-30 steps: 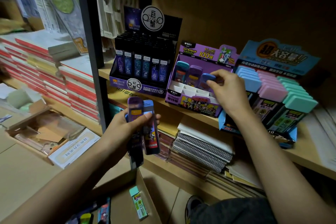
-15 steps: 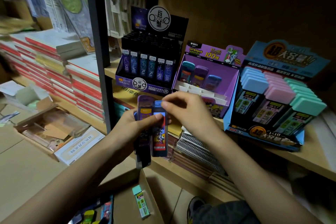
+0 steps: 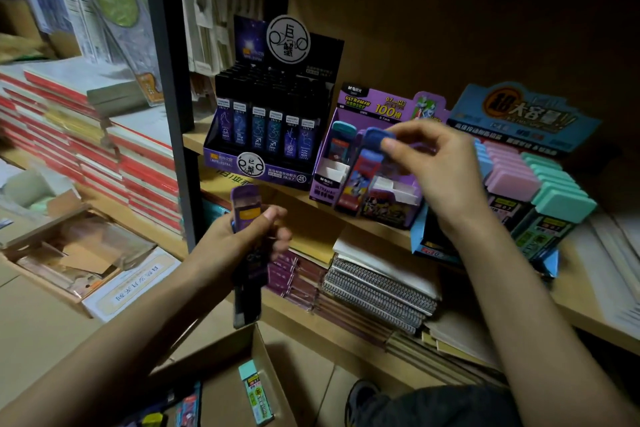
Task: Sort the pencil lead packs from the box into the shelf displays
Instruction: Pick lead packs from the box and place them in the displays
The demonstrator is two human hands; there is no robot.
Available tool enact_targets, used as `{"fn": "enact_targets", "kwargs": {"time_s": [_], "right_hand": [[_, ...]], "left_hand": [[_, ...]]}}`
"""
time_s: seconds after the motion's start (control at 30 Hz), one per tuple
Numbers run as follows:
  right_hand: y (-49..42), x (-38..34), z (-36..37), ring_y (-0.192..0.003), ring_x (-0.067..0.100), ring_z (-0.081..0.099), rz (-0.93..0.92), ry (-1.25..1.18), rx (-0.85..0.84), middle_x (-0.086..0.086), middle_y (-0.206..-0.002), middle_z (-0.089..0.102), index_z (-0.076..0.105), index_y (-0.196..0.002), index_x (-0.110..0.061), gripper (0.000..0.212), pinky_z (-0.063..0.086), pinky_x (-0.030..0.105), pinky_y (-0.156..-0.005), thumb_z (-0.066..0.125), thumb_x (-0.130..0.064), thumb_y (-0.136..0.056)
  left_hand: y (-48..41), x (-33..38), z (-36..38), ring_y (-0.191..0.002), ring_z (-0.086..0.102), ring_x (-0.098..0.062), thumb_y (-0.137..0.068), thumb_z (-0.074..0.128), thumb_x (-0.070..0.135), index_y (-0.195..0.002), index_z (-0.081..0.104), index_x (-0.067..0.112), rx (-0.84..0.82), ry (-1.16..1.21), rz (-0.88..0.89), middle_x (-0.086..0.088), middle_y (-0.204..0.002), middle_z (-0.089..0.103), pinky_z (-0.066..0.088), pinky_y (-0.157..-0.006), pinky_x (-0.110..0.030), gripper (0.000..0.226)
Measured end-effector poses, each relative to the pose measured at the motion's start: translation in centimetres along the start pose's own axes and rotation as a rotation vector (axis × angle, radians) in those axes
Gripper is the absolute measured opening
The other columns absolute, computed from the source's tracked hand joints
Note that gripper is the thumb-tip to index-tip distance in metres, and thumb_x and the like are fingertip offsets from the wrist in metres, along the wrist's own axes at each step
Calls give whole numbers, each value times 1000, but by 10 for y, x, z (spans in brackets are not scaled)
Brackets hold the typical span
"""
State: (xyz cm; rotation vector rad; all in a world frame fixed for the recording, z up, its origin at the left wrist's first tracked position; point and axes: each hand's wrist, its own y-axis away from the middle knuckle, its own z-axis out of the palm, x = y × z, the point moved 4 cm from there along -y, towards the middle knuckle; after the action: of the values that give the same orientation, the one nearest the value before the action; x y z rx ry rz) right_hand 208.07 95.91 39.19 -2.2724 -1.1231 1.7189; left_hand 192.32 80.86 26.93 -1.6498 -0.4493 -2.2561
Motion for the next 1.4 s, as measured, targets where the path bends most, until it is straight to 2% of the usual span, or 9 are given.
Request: {"fn": "enact_targets", "kwargs": {"time_s": [0.1, 0.2, 0.33, 0.4, 0.5, 0.6, 0.9, 1.27, 1.4], "right_hand": [[-7, 4, -19, -85, 13, 65, -49, 40, 120, -4, -88, 67, 68, -92, -20, 15, 53, 24, -74, 68, -8, -83], [-9, 9, -27, -81, 6, 64, -67, 27, 199, -7, -87, 67, 68, -95, -17, 14, 53, 18, -70, 68, -8, -83], [-10, 10, -33, -70, -6, 61, -90, 10, 296, -7, -83, 65, 68, -96, -11, 13, 48, 10, -64, 67, -6, -84], [-11, 9, -38, -71, -5, 61, -116, 30, 336, -6, -84, 65, 69, -97, -9, 13, 49, 12, -66, 66, -7, -84], [-11, 12, -37, -82, 6, 63, -142, 101, 351, 0, -90, 66, 69, -100, -8, 16, 55, 28, -78, 66, -7, -84], [-10, 17, -27, -86, 15, 63, -181, 200, 313, 2, -93, 66, 69, -102, -8, 19, 55, 35, -82, 67, -6, -83], [-15, 17, -23, -83, 8, 57, -306, 394, 298, -3, -89, 62, 71, -100, -4, 19, 38, 2, -73, 67, -8, -83], [-17, 26, -12, -89, 20, 61, -244, 509, 205, 11, -98, 68, 70, -102, -3, 19, 46, 23, -79, 66, -8, -84], [-16, 31, -5, -95, 23, 58, -226, 621, 207, 7, -100, 65, 67, -101, -9, 16, 45, 31, -79, 65, -11, -85]], "left_hand": [[-3, -5, 0, -46, 40, -8, -80, 61, 36, -91, 57, 6, 3, -33, -57, 5, -54, 44, 36, -46, -18, 32], [-4, -6, 5, -44, 37, -8, -82, 65, 23, -74, 46, 16, -54, 85, -79, 5, -54, 41, 34, -46, -19, 23], [-5, -4, 10, -46, 42, -9, -60, 61, 11, -82, 42, 11, -73, 184, -81, -1, -64, 49, 39, -47, -22, 29], [-3, -6, 11, -49, 49, -11, -70, 64, 15, -94, 49, 5, -43, 133, -91, -6, -69, 55, 43, -49, -25, 30], [-1, -4, 11, -70, 70, -15, -90, 49, 11, -112, 51, -1, 3, 222, -36, -8, -90, 74, 56, -56, -23, 26], [2, 1, 11, -97, 69, -17, -84, 51, 12, -109, 59, 5, -1, 219, 15, -9, -107, 72, 59, -70, -26, 28], [6, 5, 9, -101, 68, -18, -77, 61, 15, -107, 63, 10, 13, 138, 19, -8, -108, 72, 58, -71, -27, 31], [8, 5, 11, -90, 71, -24, -82, 61, 19, -98, 63, 1, 41, 96, 14, -16, -100, 72, 58, -65, -28, 24], [11, 10, 14, -67, 70, -16, -83, 59, 23, -98, 62, -5, 72, 1, 77, -15, -89, 74, 52, -53, -20, 32]]}}
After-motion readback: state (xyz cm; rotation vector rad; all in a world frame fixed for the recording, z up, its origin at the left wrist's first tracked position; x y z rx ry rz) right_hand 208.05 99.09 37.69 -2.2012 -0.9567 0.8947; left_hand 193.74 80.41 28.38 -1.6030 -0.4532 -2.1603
